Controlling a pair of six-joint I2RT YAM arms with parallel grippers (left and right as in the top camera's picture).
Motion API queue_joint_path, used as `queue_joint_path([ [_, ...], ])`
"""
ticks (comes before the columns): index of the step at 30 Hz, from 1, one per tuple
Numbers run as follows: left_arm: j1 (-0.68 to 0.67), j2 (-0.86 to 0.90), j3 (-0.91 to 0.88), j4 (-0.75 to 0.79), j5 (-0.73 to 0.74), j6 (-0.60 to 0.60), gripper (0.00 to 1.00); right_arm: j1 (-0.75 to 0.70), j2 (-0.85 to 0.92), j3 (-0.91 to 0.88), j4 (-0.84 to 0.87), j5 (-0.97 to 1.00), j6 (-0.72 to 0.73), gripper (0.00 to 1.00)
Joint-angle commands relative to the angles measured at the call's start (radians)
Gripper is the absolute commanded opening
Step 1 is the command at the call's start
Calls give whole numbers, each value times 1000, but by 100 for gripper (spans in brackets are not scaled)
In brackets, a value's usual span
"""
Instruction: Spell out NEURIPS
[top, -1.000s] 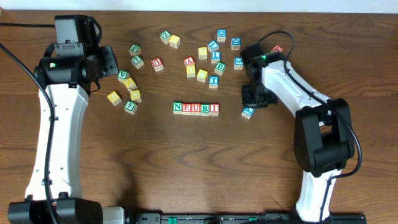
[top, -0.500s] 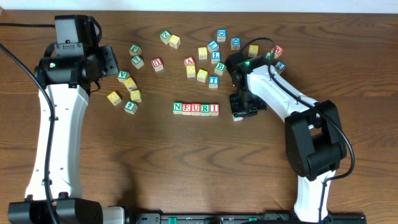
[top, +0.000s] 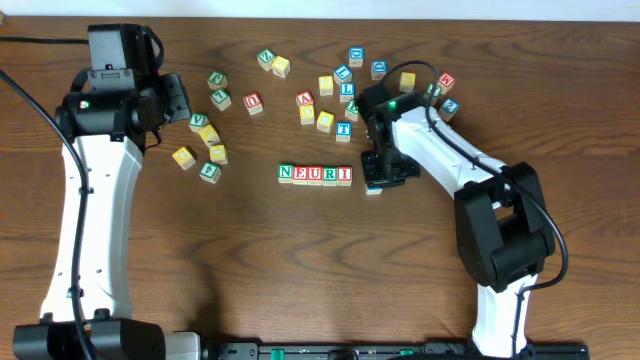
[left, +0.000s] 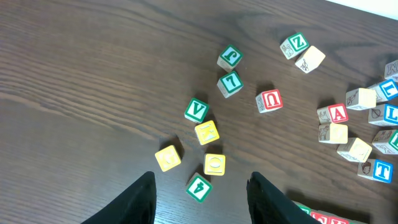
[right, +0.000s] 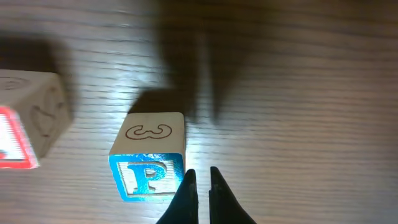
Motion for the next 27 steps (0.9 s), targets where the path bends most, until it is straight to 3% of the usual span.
queue_joint_path([
  [1, 4, 6, 20, -2, -6, -5, 47, 28, 3, -15, 21, -11, 15, 3],
  [27, 4, 6, 20, -2, -6, -5, 47, 31, -3, -16, 33, -63, 30, 1],
])
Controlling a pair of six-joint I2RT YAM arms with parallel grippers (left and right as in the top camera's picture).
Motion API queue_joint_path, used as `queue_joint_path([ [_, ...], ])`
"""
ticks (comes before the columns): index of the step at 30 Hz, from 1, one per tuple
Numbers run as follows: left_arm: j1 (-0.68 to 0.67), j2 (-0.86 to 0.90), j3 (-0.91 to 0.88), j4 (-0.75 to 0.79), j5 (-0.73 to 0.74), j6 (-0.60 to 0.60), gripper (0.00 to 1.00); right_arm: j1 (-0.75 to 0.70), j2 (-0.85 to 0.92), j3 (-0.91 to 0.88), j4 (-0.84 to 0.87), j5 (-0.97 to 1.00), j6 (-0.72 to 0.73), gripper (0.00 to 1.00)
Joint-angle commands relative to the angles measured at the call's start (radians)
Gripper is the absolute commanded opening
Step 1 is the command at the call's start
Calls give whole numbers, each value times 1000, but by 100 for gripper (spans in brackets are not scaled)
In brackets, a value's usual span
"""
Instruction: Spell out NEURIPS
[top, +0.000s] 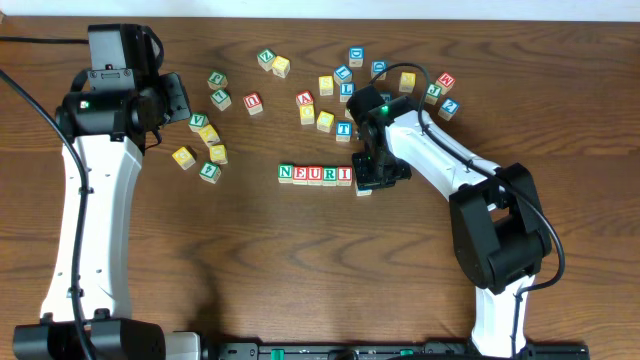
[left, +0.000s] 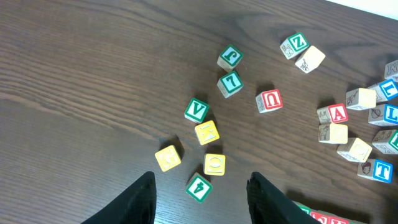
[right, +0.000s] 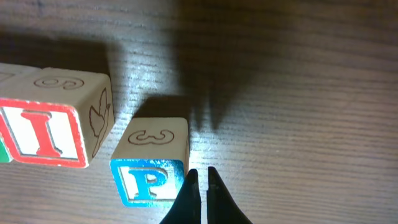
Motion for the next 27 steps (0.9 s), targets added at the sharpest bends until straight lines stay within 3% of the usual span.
queue_joint_path([
  [1, 4, 6, 20, -2, -6, -5, 47, 7, -3, -6, -8, -17, 26, 1],
  [14, 4, 6, 20, -2, -6, -5, 47, -20, -16, 37, -32, -39, 51, 1],
  [19, 4, 6, 20, -2, -6, -5, 47, -45, -130, 114, -97, -18, 11, 1],
  [27, 4, 6, 20, -2, -6, -5, 47, -43, -365, 75, -169, -9, -9, 1],
])
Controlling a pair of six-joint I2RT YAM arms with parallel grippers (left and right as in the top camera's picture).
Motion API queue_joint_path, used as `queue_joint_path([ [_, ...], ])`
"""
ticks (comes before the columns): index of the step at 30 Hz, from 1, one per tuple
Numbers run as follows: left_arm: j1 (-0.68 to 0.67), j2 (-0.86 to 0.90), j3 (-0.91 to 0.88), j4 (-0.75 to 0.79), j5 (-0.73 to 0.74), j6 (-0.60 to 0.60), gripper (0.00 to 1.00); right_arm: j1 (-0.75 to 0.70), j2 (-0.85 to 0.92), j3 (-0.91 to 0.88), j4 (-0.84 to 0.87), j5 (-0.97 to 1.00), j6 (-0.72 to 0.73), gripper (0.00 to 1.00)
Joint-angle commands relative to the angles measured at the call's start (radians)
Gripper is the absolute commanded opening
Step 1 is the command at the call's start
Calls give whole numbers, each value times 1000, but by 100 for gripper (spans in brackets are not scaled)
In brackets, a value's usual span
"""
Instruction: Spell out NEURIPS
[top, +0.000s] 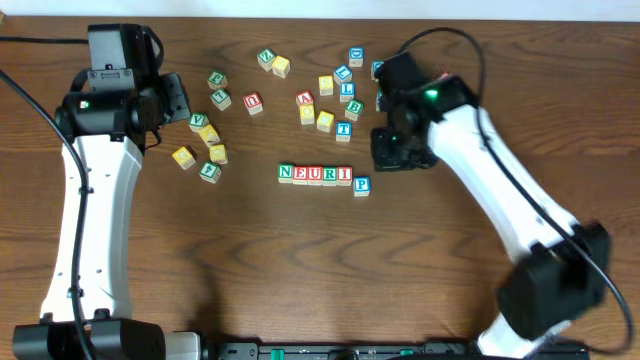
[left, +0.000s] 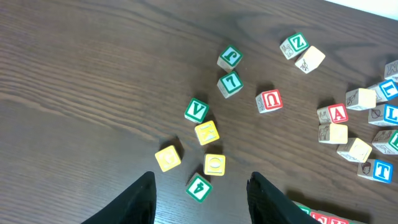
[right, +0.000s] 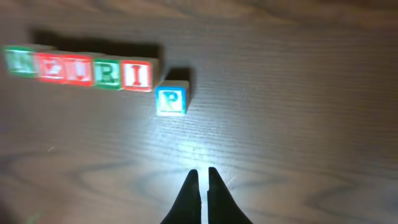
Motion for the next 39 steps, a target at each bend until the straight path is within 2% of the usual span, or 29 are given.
queue_joint_path([
  [1, 4, 6, 20, -2, -6, -5, 47, 4, -76, -30, 2, 9, -19, 1],
  [9, 4, 6, 20, -2, -6, -5, 47, 59, -80, -230, 112, -28, 35, 1],
  [15, 4, 6, 20, -2, -6, -5, 47, 74, -80, -314, 173, -29, 64, 1],
  [39, 4, 6, 20, -2, -6, -5, 47, 92, -80, -382, 249, -29, 83, 2],
])
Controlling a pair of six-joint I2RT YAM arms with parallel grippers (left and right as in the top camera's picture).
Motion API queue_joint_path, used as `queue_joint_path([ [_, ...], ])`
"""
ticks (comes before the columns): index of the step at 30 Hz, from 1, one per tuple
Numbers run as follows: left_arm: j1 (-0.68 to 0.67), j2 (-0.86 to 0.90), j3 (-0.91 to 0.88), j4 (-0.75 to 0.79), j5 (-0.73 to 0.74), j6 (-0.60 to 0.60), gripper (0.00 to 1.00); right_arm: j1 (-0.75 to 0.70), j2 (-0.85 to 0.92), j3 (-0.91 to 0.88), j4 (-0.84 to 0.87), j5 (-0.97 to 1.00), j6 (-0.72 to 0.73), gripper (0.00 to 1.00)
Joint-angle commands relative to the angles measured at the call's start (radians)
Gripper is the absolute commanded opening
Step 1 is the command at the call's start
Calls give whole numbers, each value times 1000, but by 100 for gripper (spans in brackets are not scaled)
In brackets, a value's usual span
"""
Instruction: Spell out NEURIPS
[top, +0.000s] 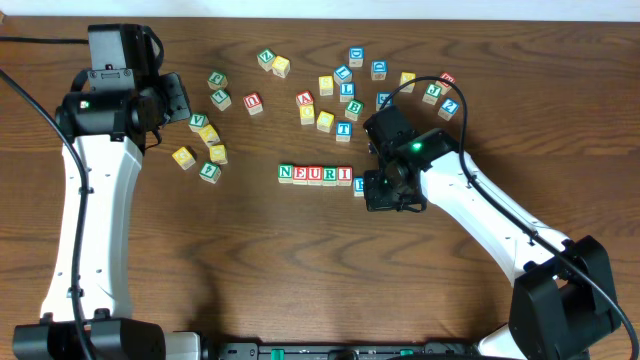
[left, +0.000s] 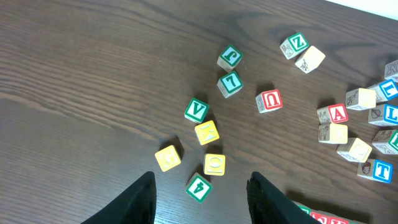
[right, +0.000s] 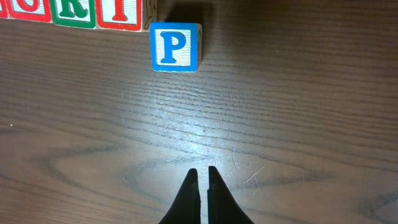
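Five blocks spelling NEURI (top: 315, 174) stand in a row at the table's middle. The blue P block (right: 175, 46) sits just right of the red I block (right: 124, 12), touching its corner but set a little nearer than the row. My right gripper (right: 200, 171) is shut and empty, low over bare wood, near side of the P and apart from it. In the overhead view the right gripper (top: 386, 190) covers most of the P. My left gripper (left: 202, 193) hangs open and empty, high over the left blocks.
Loose letter blocks lie scattered along the far side (top: 345, 90), among them a red A (left: 339, 113), a blue T (left: 380, 170) and a red U (left: 270, 100). A left cluster holds a green V (left: 197, 110) and yellow blocks (left: 214, 164).
My right arm was raised far behind the row, over toward the loose blocks; now its shut gripper is low beside the P on the near right. The P and the left arm have not moved.
My shut right gripper was first against the P with a gap to the I. Then the P stood close to the I. Then the arm was up and away, the P at the row's end but offset. Now the gripper is low near the P.
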Motion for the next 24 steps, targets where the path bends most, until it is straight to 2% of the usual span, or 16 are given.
queue_joint_path([
  [1, 4, 6, 20, -2, -6, -5, 47, 7, 6, -6, 2, -2, 16, 2],
  [24, 4, 6, 20, -2, -6, -5, 47, 38, 31, -6, 24, -2, 16, 1],
])
